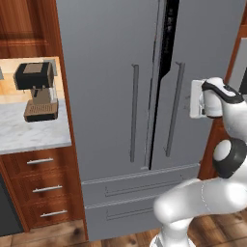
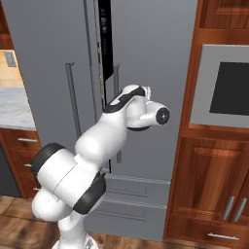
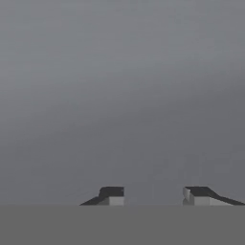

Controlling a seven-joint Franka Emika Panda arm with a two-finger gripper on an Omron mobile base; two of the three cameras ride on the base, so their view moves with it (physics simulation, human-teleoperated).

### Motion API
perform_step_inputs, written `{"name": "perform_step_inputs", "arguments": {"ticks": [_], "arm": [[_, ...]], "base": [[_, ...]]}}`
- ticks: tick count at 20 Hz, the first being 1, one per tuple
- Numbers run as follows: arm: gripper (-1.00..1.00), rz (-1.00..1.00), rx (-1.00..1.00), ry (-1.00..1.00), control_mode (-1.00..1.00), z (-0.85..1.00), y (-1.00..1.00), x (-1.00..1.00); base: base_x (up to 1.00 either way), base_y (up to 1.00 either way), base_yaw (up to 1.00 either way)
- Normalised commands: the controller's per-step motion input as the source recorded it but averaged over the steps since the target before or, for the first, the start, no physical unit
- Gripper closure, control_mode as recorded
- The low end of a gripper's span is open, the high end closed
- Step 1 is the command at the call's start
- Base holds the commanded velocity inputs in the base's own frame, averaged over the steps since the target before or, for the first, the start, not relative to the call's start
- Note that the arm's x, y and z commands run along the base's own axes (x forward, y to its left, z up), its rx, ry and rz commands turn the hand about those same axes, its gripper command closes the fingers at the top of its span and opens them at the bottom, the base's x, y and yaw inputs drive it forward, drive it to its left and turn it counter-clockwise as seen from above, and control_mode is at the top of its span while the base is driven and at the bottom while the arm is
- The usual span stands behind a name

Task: Place the tupperware on the top shelf of the fridge. Make space for the tupperware among the existing items by rearranging them on the shelves if needed. Close the fridge door when finished.

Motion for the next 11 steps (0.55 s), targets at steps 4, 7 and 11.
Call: {"name": "perform_step_inputs", "arguments": {"ticks": [4,7,11], "arm": [[-1.0,-0.23,-0.09,0.03,-1.0,0.01,0.01,0.51],[-1.0,-0.33,-0.15,-0.05,-1.0,-0.37,0.32,0.4],[-1.0,-0.47,-0.23,-0.17,-1.0,-0.53,0.81,0.53]], "base": [[0.0,0.0,0.0],[0.0,0.0,0.0],[0.0,0.0,0.0]]}}
